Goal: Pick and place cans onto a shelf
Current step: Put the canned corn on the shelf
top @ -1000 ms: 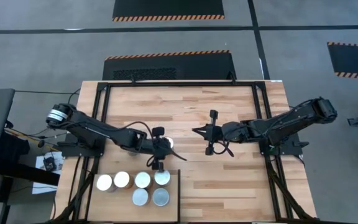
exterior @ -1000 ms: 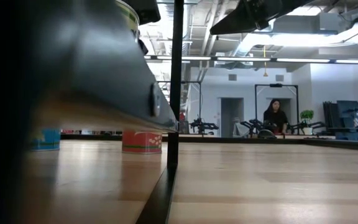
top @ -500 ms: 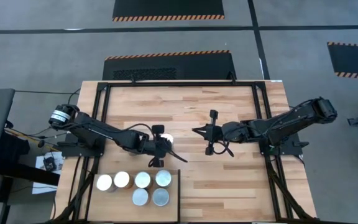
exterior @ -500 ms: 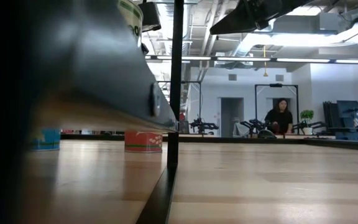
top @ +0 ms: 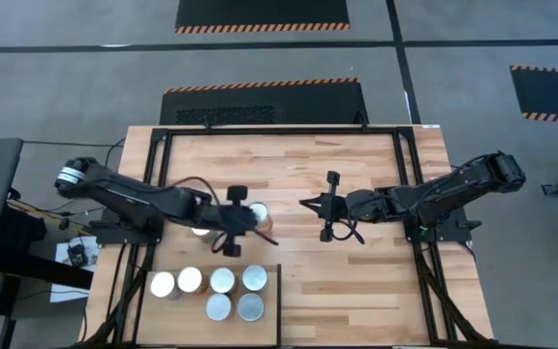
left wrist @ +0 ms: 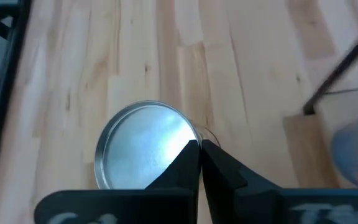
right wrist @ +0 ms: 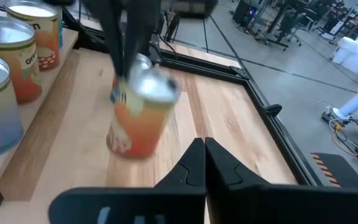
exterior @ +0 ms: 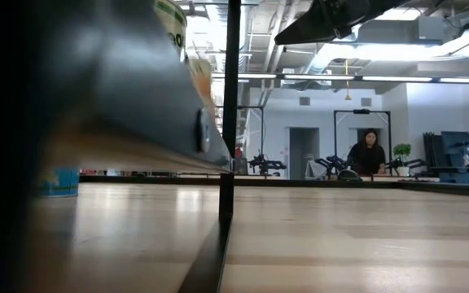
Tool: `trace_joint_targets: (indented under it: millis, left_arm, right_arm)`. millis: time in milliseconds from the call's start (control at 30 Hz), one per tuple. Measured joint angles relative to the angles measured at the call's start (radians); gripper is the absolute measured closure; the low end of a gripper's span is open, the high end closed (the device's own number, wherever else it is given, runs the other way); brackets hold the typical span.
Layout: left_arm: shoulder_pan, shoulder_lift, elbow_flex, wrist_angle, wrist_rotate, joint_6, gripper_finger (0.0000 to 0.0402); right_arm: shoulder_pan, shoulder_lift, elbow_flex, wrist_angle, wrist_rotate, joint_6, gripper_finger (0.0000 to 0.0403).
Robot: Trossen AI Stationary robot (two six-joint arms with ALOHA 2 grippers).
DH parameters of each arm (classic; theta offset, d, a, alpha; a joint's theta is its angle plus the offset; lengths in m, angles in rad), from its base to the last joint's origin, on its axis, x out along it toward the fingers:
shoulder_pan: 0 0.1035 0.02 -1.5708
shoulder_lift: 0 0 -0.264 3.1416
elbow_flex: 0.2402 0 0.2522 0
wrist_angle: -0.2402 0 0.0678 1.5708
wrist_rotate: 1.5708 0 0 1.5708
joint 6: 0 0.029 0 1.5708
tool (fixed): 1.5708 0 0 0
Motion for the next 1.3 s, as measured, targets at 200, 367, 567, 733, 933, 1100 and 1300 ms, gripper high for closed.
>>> trace_joint_targets:
  millis: [200, 367, 567, 733, 933, 1100, 1300]
  left_arm:
    - [-0.091, -0.089, 0.139, -0.238, -0.013, -0.029, 0.0401]
    - [-0.243, -0.103, 0.300, -0.439, -0.056, -0.131, 0.0401]
    - [-0.460, -0.092, 0.453, -0.619, -0.118, -0.345, 0.0401]
    - [-0.630, -0.093, 0.475, -0.655, -0.132, -0.527, 0.0401]
    - [-0.810, -0.058, 0.473, -0.656, -0.141, -0.748, 0.0401]
    - [-0.918, 0.035, 0.472, -0.656, -0.166, -0.909, 0.0401]
    - [-0.962, 0.178, 0.472, -0.648, -0.216, -0.996, 0.0401]
  right_arm:
    - [0.000, 0.000, 0.000, 0.005, 0.000, 0.000, 0.0393]
    - [0.000, 0.000, 0.000, 0.005, 0.000, 0.000, 0.0393]
    - [0.000, 0.000, 0.000, 0.005, 0.000, 0.000, 0.0393]
    - [0.000, 0.000, 0.000, 0.005, 0.000, 0.000, 0.0393]
    - [0.000, 0.000, 0.000, 0.004, 0.000, 0.000, 0.0393]
    - [0.000, 0.000, 0.000, 0.004, 0.000, 0.000, 0.0393]
    - [0.000, 0.000, 0.000, 0.003, 0.000, 0.000, 0.0393]
